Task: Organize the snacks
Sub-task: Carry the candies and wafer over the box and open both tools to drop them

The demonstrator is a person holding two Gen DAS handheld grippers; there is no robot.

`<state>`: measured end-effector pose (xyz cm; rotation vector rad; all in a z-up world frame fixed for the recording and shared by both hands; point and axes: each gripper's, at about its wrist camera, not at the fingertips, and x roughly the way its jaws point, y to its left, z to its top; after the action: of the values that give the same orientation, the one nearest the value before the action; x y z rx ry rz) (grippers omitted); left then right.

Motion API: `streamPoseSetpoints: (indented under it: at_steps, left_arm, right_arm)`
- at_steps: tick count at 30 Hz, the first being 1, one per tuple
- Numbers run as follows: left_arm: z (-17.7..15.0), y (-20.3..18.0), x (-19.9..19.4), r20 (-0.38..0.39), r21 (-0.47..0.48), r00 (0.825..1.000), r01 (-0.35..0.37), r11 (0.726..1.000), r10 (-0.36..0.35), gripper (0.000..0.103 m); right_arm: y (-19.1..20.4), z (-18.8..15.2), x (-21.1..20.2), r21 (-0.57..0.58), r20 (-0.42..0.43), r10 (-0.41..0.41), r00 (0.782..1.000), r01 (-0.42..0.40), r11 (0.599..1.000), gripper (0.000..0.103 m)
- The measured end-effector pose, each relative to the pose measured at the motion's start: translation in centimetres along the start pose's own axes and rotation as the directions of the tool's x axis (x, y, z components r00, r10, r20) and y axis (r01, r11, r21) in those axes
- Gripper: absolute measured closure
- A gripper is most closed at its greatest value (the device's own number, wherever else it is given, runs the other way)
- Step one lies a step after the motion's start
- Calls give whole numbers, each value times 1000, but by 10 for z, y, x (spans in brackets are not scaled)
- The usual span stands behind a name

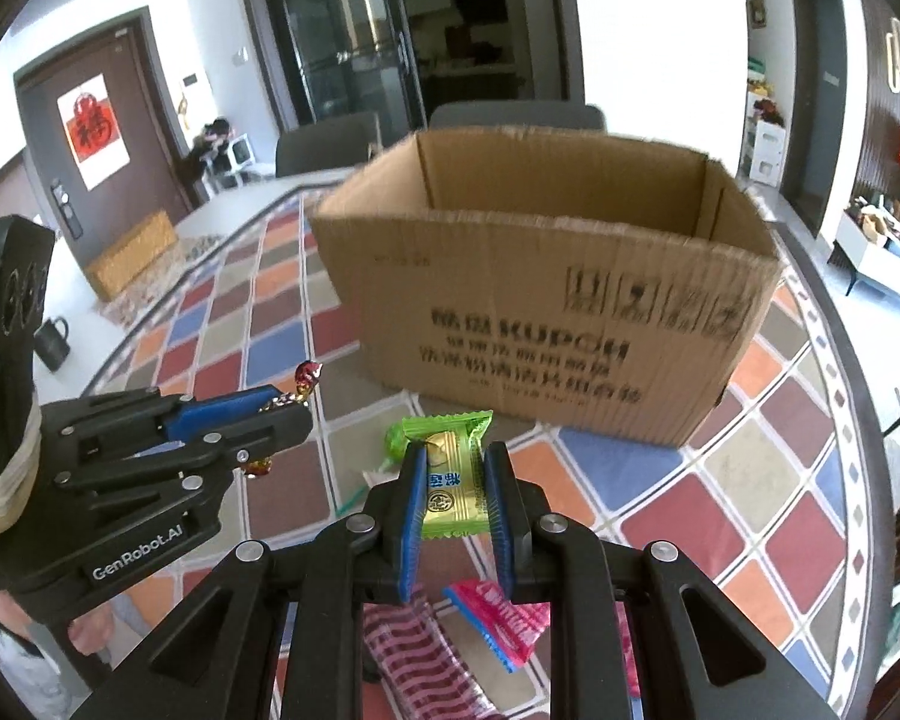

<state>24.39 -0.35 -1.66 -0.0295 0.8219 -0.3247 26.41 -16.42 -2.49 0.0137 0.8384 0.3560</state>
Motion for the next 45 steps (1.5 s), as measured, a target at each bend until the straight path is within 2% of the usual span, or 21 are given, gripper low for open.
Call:
streamPoseSetpoints:
  at_steps: [13, 23, 31, 45]
  left_arm:
    - [50, -13, -29, 145, 36, 989, 17, 999, -22, 84]
    - [83, -16, -37, 202, 59, 979, 8, 998, -20, 84]
    - [105, -21, -25, 198, 99, 980, -15, 995, -5, 84]
    - [131, -26, 18, 125, 126, 992, -21, 992, 5, 84]
  right_arm:
    - [-10, 40, -43, 35, 171, -25, 985, 19, 999, 82]
    - [-10, 69, -56, 45, 245, -33, 969, 23, 999, 82]
    - [-23, 84, -52, 69, 256, -60, 965, 44, 997, 82]
    - [-54, 104, -26, 128, 197, -106, 975, 81, 988, 82]
